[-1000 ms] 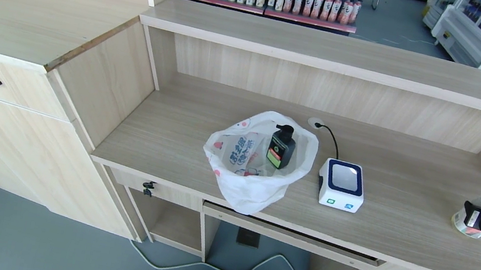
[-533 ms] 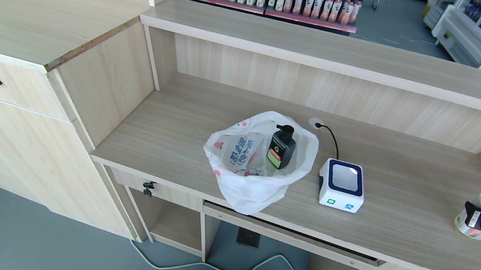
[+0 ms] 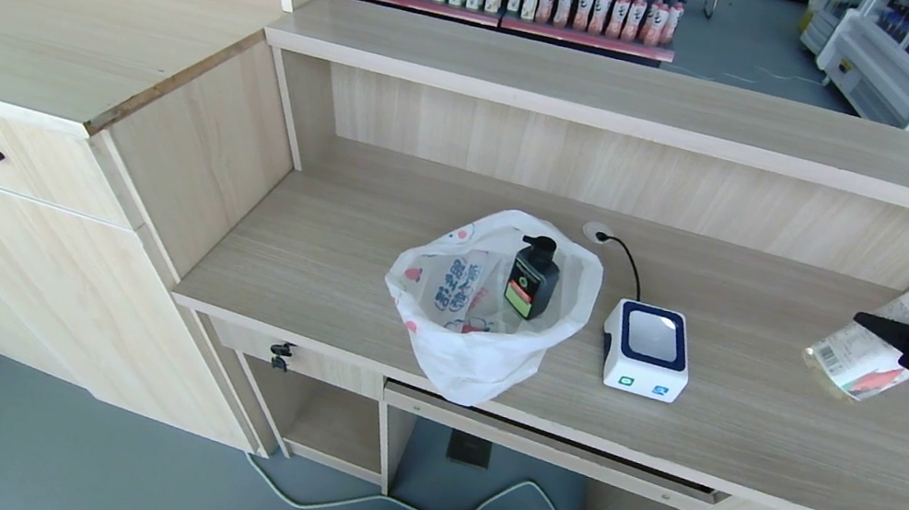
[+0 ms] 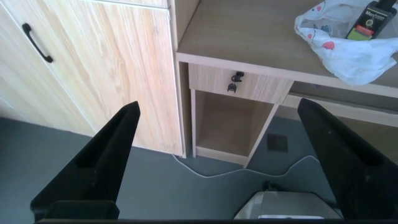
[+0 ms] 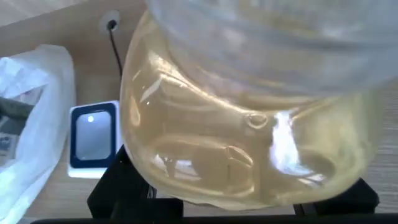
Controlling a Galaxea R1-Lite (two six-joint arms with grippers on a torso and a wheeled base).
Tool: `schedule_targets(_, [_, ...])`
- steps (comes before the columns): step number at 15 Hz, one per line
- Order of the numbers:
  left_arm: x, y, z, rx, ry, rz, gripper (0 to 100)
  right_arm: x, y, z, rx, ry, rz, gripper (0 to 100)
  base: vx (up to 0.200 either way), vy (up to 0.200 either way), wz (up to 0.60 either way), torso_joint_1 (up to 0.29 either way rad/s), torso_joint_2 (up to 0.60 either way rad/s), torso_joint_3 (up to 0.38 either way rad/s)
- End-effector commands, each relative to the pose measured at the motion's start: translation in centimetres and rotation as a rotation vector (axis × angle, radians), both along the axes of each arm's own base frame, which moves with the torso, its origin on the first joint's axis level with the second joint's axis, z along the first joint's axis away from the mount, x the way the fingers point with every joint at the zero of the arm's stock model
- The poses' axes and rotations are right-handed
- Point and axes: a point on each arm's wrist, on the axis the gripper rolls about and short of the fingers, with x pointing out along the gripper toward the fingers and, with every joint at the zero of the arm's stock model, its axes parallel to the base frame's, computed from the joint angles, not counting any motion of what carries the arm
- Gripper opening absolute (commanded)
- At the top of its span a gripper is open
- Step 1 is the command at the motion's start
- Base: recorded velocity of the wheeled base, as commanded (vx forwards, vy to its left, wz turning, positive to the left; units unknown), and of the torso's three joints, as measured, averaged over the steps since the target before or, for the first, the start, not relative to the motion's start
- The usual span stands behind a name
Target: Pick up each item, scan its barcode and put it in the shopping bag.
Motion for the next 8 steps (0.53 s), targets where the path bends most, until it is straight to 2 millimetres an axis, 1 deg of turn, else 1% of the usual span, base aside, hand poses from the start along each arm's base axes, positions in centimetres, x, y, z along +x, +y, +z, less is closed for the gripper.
schedule_targets(1, [0.0,0.0,0.0,0.0,-0.001,0.001,100,-6.1,6.8,4.7,0.086,-0.086,0.351,0,0.0,0.0,0.0,0.0,0.0,0.0])
schedule_targets(2, [0.0,0.0,0.0,-0.001,-0.001,0.0,100,-7.9,9.4,5.2,0.103,-0.1,0.502,0,0.0,0.0,0.0,0.0,0.0,0.0])
schedule_targets(3, [0.0,0.0,0.0,0.0,-0.001,0.001,100,-9.3,11.5,5.5,0.108,-0.114,0.616,0,0.0,0.0,0.0,0.0,0.0,0.0])
schedule_targets(5, [0.0,0.0,0.0,-0.001,-0.001,0.0,100,-11.9,15.3,6.5,0.104,-0.159,0.81,0,0.0,0.0,0.0,0.0,0.0,0.0])
schedule_targets(6, [0.0,0.0,0.0,0.0,-0.001,0.001,100,-12.7,16.7,7.0,0.112,-0.175,0.89,0,0.0,0.0,0.0,0.0,0.0,0.0])
schedule_targets(7, [0.0,0.0,0.0,0.0,-0.001,0.001,100,-13.3,17.6,7.4,0.117,-0.186,0.94,0,0.0,0.0,0.0,0.0,0.0,0.0])
schedule_targets(8, [0.0,0.0,0.0,0.0,-0.001,0.001,100,-14.2,19.1,8.1,0.124,-0.21,1.033,0,0.0,0.0,0.0,0.0,0.0,0.0])
